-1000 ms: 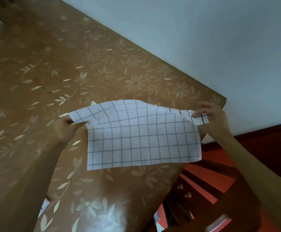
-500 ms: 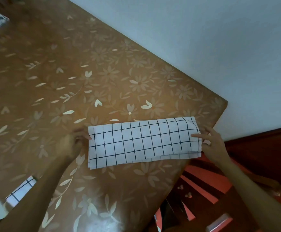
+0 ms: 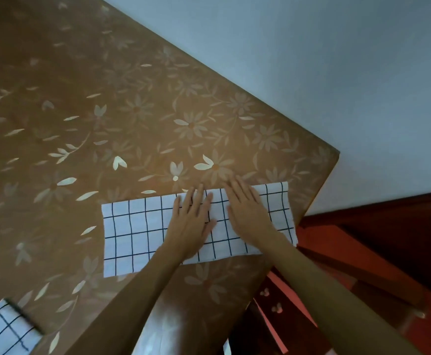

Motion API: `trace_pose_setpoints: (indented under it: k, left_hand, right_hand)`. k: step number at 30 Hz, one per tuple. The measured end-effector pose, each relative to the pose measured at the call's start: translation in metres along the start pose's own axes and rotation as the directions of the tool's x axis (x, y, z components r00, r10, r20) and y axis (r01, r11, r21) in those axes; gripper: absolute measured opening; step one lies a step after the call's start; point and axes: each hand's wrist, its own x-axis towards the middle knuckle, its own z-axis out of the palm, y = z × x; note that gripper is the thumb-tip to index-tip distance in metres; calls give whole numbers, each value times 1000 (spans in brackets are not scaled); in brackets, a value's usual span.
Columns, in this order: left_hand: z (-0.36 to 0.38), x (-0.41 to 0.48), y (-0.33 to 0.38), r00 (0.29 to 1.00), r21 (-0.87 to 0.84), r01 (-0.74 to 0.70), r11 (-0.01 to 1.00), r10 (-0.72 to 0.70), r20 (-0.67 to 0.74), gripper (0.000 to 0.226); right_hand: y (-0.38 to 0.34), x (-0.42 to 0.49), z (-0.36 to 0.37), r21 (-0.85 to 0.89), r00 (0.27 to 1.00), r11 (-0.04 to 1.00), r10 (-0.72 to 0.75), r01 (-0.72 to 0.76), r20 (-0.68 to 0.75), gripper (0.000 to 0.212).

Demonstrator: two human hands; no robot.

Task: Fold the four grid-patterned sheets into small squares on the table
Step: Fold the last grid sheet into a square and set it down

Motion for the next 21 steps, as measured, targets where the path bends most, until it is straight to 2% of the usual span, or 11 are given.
trace_pose_setpoints:
  k: [2,5,10,13,21]
  left_hand:
    - [5,-3,-7,999,52,-32,998,31,18,70]
    - [4,-7,-19,998,87,-66,994,65,12,75]
    - [-2,-7,-28,999,100,-16,995,12,41,79]
    - [-3,-6,-28,999,88,38,995,-41,30,77]
    - [-1,-7,-26,997,98,68,993,-70,16,79]
  right_hand:
    - [0,-3,15,-63,996,998,-19,25,87,63]
    - [6,-13,30,-70,990,997,-8,18,138,68]
    - [27,-19,31,-48,991,998,51,-45,122,79]
    - [38,-21,28,-52,992,996,83,-78,99,77]
    - [86,-16,13,-87,988,989,127,-119,90,76]
